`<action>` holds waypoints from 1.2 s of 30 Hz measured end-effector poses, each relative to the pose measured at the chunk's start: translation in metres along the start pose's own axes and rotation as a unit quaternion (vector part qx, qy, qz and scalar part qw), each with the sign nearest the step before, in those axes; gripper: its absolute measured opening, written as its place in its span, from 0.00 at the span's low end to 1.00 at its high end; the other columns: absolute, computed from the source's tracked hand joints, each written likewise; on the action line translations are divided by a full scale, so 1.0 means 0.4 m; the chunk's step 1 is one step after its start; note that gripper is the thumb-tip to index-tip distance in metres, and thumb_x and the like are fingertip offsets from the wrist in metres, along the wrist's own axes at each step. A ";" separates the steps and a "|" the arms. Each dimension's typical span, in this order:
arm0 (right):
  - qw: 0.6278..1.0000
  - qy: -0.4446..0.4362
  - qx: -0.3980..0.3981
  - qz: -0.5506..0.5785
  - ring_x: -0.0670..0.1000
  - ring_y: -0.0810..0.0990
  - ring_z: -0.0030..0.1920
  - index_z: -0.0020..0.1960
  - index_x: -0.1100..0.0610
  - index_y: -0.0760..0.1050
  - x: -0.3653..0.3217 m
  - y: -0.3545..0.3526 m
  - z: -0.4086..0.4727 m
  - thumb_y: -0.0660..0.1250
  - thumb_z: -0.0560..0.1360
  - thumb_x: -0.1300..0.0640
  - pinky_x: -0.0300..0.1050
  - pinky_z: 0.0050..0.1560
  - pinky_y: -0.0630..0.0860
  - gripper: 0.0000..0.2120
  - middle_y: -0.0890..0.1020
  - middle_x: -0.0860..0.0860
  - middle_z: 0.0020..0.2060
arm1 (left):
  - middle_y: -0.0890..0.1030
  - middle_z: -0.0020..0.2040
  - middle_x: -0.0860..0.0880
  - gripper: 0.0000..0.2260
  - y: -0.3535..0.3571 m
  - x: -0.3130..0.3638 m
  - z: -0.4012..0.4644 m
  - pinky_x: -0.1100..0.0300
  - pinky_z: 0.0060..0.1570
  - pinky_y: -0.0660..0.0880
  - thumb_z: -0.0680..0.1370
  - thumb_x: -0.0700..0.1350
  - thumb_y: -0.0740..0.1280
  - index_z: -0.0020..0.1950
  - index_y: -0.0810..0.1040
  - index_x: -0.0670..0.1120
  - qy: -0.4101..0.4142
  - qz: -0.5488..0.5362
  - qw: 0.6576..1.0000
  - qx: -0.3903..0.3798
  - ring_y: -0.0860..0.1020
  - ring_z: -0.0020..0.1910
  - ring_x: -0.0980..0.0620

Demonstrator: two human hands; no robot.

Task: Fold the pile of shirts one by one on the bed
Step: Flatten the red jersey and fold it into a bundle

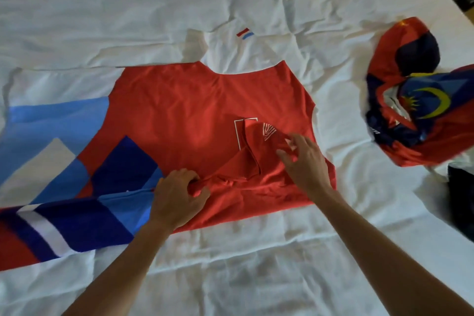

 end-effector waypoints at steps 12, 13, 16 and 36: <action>0.994 0.081 0.067 0.026 0.57 0.82 0.37 0.46 0.56 0.82 0.179 -0.059 -0.134 0.72 0.76 0.55 0.44 0.37 0.72 0.04 0.84 0.53 0.35 | 0.81 0.40 0.51 0.19 0.058 0.045 -0.012 0.46 0.46 0.73 0.78 0.59 0.58 0.50 0.80 0.46 0.004 0.002 0.999 0.039 0.79 0.41 0.44; 0.993 0.092 0.068 0.040 0.57 0.82 0.36 0.45 0.56 0.82 0.193 -0.063 -0.129 0.72 0.76 0.55 0.44 0.37 0.72 0.04 0.84 0.52 0.34 | 0.81 0.40 0.51 0.20 0.057 0.043 -0.011 0.46 0.46 0.73 0.77 0.60 0.58 0.49 0.80 0.46 -0.002 -0.004 0.999 0.038 0.79 0.41 0.44; 0.991 0.111 0.063 0.044 0.57 0.82 0.41 0.47 0.56 0.80 0.194 -0.059 -0.122 0.72 0.75 0.53 0.46 0.40 0.72 0.06 0.84 0.52 0.37 | 0.82 0.40 0.50 0.20 0.042 0.042 -0.010 0.47 0.48 0.75 0.72 0.62 0.63 0.48 0.81 0.47 -0.040 -0.025 0.998 0.052 0.80 0.42 0.44; 0.993 0.043 -0.073 0.082 0.55 0.81 0.52 0.45 0.48 0.82 -0.076 0.045 0.200 0.70 0.71 0.56 0.54 0.57 0.76 0.05 0.82 0.48 0.42 | 0.86 0.43 0.48 0.07 0.001 0.060 0.081 0.62 0.44 0.70 0.78 0.46 0.69 0.45 0.85 0.46 -0.166 -0.212 0.959 0.084 0.83 0.47 0.49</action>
Point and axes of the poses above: each hand's wrist, its own z-axis towards the middle knuckle, its own y-axis out of the palm, x = y × z, the point moved 9 cm from there along z, towards the middle knuckle
